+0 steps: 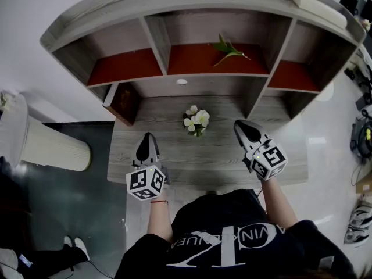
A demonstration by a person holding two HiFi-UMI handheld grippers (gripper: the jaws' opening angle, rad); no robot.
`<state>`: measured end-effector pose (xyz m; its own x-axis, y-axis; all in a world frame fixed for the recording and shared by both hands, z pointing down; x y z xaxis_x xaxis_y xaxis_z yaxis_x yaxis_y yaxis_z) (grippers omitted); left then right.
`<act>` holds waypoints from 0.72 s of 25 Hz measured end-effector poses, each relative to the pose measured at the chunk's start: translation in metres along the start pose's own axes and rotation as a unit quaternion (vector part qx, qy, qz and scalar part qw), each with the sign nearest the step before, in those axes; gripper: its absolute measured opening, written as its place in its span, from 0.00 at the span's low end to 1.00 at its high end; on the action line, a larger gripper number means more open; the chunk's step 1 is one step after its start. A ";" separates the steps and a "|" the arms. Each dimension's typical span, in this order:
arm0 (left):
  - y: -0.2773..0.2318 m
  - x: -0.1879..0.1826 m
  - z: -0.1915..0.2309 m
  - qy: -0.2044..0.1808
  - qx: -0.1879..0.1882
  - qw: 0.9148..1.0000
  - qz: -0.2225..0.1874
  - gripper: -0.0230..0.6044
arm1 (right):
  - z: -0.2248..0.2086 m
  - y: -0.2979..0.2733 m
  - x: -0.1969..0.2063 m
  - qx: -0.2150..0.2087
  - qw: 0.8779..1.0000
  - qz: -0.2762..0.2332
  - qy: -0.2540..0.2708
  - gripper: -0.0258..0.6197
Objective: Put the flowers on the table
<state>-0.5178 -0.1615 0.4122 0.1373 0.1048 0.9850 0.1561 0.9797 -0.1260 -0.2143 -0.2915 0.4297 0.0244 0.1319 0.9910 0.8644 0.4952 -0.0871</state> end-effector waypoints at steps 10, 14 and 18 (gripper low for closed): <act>0.013 -0.018 0.002 -0.017 -0.013 1.000 -0.021 0.04 | 0.000 0.001 -0.020 -0.001 1.000 -0.030 0.010 0.05; 0.018 -0.021 0.004 -0.027 -0.019 0.999 -0.022 0.04 | 0.002 0.001 -0.023 -0.004 0.999 -0.037 0.009 0.05; 0.021 -0.020 0.006 -0.026 -0.022 0.999 -0.019 0.04 | 0.003 0.001 -0.024 -0.004 0.999 -0.040 0.004 0.05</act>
<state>-0.5232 -0.1421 0.3905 0.0793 0.0779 0.9938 0.2023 0.9749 -0.0925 -0.2153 -0.2916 0.4054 -0.0408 0.0842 0.9956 0.8673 0.4978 -0.0066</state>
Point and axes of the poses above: the fingertips, and each gripper's own axes: y backward along the fingers, z to its left, x out of its underside, the point moved 6 cm from there along y, backward along the fingers, and after that the axes turned 2 degrees about z, right-handed, at the moved point
